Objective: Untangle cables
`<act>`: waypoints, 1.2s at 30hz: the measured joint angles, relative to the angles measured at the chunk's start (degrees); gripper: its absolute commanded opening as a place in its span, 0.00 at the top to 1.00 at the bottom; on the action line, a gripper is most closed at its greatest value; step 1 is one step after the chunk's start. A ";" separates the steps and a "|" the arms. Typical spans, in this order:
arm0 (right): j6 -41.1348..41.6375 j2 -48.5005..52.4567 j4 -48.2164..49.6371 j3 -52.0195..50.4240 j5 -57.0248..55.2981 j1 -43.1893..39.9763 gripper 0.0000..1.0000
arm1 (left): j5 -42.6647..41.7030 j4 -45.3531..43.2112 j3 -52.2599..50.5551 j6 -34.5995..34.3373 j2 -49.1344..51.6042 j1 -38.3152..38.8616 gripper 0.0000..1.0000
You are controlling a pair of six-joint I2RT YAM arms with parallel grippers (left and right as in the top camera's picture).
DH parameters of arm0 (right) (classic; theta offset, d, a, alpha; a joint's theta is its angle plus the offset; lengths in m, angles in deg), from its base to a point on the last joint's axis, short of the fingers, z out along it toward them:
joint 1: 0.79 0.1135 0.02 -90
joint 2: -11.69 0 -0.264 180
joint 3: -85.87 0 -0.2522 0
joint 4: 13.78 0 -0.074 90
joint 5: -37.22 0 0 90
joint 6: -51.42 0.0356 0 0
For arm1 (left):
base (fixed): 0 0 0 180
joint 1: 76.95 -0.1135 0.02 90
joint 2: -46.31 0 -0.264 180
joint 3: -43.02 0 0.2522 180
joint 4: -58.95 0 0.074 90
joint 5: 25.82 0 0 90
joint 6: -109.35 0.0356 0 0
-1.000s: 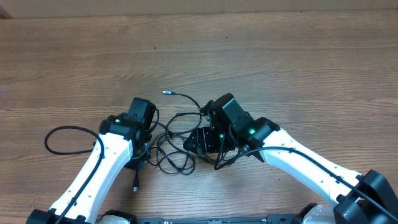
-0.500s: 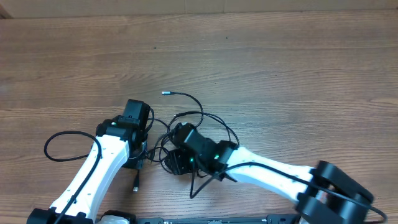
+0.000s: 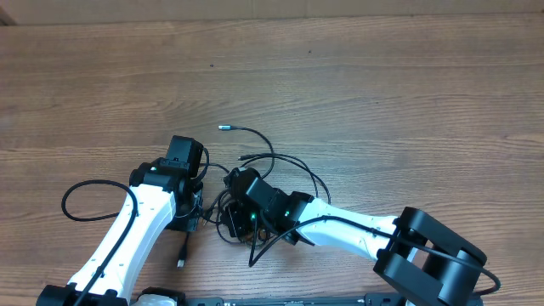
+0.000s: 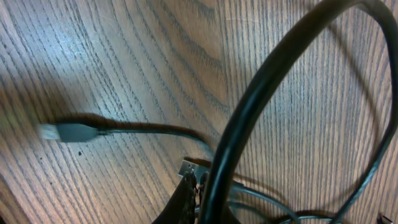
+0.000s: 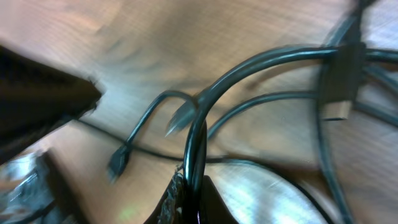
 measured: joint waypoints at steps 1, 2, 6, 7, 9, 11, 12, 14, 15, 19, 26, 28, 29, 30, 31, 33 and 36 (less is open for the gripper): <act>-0.09 0.00 -0.13 0.00 3.06 -0.55 0.96 | 0.04 0.02 0.00 0.00 0.00 0.00 0.96; -0.28 0.00 -0.11 0.00 5.20 -1.16 0.96 | 0.17 0.02 0.00 0.02 0.00 0.00 0.95; -4.11 -1.09 1.70 -0.02 22.03 -7.65 0.96 | 1.18 -0.22 0.00 0.15 0.00 -0.09 0.96; -5.84 -2.21 3.02 -0.02 28.70 -10.34 0.96 | 1.38 -0.37 0.00 0.15 0.00 -0.20 0.96; -8.09 -4.31 4.35 0.00 37.20 -13.94 0.96 | 1.75 -1.07 0.00 0.15 0.00 -0.96 0.96; -10.23 -6.45 4.66 -0.02 43.47 -16.61 0.96 | 2.03 -1.84 0.00 0.17 0.00 -2.16 0.96; -11.23 -7.65 4.66 0.00 46.34 -17.99 0.96 | 2.32 -1.97 0.00 0.17 0.00 -3.02 0.96; -13.18 -9.99 4.74 0.00 51.32 -21.05 0.96 | 2.84 -1.97 0.00 0.42 0.00 -5.16 0.96; -13.55 -10.60 4.79 0.00 52.39 -22.12 0.96 | 3.04 -1.99 0.00 0.87 0.00 -6.64 0.96; -14.97 -12.33 4.83 0.00 56.13 -28.55 0.96 | 3.15 -1.38 0.48 5.86 0.00 -13.40 0.96; -15.45 -12.37 -5.57 0.04 50.86 -41.64 0.96 | 1.22 6.34 11.15 21.05 0.00 -25.75 0.96; -15.37 -12.37 -10.01 0.00 46.18 -44.92 0.96 | -1.62 6.84 15.02 26.69 0.00 -28.28 0.96; -15.37 -12.37 -12.20 0.00 43.69 -46.42 0.96 | -3.43 6.91 16.70 29.49 0.00 -29.18 0.96; -15.34 -12.37 -13.81 0.00 41.40 -47.82 0.96 | -5.09 7.26 18.40 32.30 0.00 -30.08 0.96; -15.45 -12.37 -15.28 0.00 39.19 -49.27 0.96 | -6.62 7.74 20.00 34.67 0.00 -30.97 0.96; -15.41 -12.37 -17.64 0.00 34.86 -52.59 0.96 | -9.49 9.86 23.26 38.45 0.00 -32.98 0.96; -15.34 -12.37 -20.37 0.00 29.57 -57.09 0.96 | -12.00 12.90 27.15 41.62 -0.02 -35.34 0.96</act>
